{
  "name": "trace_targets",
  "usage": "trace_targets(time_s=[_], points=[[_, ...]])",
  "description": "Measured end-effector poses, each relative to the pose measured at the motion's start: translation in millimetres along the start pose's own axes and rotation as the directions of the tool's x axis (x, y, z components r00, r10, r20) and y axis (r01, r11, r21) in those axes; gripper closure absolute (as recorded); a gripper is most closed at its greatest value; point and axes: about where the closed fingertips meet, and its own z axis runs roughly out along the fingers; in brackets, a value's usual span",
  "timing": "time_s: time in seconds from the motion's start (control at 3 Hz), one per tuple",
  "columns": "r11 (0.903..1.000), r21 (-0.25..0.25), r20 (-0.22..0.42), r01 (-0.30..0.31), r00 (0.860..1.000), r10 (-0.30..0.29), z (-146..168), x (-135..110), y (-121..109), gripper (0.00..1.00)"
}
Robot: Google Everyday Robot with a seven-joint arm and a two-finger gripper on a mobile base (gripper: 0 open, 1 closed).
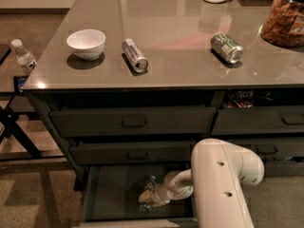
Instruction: Place water bottle into bottom drawer
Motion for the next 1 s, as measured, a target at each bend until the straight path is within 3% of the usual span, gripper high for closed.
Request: trace_targets(time_s=[1.0], points=[[1.0000, 0.000, 0.000, 0.000, 1.000, 0.000, 0.1, 0.1, 0.0, 0.14]])
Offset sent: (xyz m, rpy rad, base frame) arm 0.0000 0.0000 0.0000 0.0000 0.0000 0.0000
